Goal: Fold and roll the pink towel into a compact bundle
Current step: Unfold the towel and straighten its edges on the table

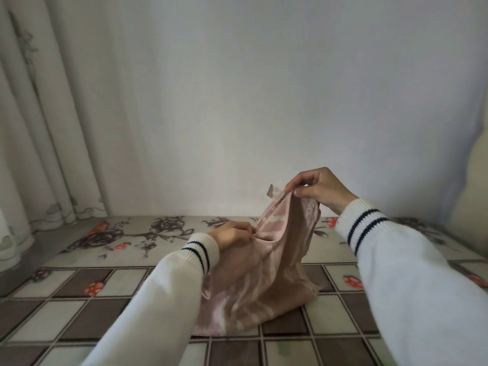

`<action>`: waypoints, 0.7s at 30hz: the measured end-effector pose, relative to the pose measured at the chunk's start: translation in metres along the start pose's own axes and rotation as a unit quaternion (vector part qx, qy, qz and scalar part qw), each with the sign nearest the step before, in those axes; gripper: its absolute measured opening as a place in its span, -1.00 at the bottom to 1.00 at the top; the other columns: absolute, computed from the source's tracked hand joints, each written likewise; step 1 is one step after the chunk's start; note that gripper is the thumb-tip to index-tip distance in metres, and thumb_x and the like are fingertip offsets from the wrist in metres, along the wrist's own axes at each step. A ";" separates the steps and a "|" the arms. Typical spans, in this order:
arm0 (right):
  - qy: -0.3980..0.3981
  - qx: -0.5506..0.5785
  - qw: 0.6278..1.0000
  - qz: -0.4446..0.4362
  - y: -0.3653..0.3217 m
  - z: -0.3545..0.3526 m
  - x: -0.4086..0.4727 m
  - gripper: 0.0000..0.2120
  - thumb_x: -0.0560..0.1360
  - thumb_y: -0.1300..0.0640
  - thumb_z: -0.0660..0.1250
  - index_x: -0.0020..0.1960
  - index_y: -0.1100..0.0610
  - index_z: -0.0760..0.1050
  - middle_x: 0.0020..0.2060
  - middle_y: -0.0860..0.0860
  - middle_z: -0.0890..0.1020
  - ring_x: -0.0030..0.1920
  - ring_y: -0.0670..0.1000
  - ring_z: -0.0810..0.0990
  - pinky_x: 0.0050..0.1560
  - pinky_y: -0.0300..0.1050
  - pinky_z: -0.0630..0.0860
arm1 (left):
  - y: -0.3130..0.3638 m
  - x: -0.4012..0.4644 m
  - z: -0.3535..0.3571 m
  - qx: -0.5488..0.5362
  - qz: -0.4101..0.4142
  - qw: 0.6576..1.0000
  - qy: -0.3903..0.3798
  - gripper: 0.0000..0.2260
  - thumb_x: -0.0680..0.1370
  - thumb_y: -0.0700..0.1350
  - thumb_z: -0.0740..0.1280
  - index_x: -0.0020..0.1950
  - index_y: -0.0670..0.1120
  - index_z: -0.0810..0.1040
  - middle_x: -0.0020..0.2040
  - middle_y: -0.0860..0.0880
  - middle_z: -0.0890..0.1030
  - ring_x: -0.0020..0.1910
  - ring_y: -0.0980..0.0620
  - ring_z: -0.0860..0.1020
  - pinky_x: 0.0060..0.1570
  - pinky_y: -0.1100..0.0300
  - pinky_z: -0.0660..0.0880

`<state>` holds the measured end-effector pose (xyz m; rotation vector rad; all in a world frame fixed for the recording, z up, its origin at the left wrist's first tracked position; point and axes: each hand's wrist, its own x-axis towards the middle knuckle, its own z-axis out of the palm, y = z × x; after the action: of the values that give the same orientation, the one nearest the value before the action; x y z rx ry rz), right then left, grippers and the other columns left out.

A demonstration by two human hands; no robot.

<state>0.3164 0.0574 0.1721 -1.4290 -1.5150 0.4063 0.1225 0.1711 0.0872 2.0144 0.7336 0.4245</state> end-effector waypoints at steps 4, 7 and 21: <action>0.006 0.002 1.000 0.001 0.003 0.001 0.001 -0.63 0.35 0.46 0.30 -0.37 0.02 0.64 -0.39 -0.11 0.67 -0.28 -0.25 0.60 -0.13 -0.41 0.51 | 0.002 -0.002 -0.002 0.061 0.018 0.998 -0.019 -0.94 0.23 -0.19 0.22 -0.45 -0.06 0.39 -0.34 0.07 0.51 -0.31 0.14 0.43 -0.25 0.26 0.33; 0.015 0.014 1.000 -0.002 0.005 0.004 0.002 -0.62 0.35 0.48 0.29 -0.36 0.04 0.63 -0.44 -0.15 0.67 -0.31 -0.29 0.60 -0.21 -0.49 0.50 | -0.002 -0.004 -0.006 0.104 0.013 0.994 -0.015 -0.97 0.23 -0.16 0.24 -0.38 -0.05 0.45 -0.26 0.03 0.55 -0.25 0.13 0.47 -0.17 0.27 0.38; 0.087 0.010 0.996 -0.003 0.013 0.007 0.004 -0.67 0.38 0.44 0.33 -0.32 0.04 0.64 -0.33 -0.06 0.65 -0.30 -0.29 0.60 -0.23 -0.51 0.48 | -0.028 -0.016 -0.016 0.154 -0.029 0.987 0.036 -0.82 0.25 0.03 0.31 -0.27 0.01 0.66 -0.37 0.04 0.49 -0.25 0.07 0.44 -0.11 0.18 0.35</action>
<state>0.3188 0.0662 0.1606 -1.4074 -1.3709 0.2848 0.0924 0.1824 0.0712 2.2678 0.9481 0.3694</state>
